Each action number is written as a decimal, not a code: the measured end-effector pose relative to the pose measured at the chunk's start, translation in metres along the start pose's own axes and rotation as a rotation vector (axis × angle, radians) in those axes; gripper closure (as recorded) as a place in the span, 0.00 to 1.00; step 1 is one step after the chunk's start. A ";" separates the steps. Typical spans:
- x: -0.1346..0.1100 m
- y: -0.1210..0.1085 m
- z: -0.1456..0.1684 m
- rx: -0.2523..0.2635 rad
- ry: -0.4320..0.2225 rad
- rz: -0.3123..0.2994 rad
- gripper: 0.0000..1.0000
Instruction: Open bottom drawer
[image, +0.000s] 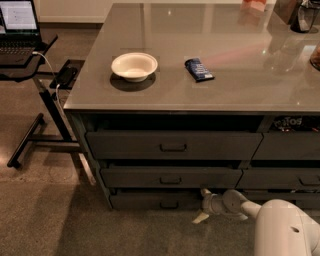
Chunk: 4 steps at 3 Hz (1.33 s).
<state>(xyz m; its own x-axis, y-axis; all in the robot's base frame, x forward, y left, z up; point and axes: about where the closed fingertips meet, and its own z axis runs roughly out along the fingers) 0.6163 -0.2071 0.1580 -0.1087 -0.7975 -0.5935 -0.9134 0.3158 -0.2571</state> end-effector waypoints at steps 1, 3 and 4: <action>0.000 0.000 0.000 0.000 0.000 0.000 0.18; 0.000 0.000 0.000 0.000 0.000 0.000 0.64; 0.000 0.000 0.000 0.000 0.000 0.000 0.88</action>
Offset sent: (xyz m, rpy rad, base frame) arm 0.0001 0.0000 -0.0002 0.0000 0.0000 -0.0003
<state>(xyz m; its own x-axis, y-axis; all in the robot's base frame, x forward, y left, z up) 0.6164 -0.2070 0.1580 -0.1089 -0.7974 -0.5936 -0.9133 0.3160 -0.2569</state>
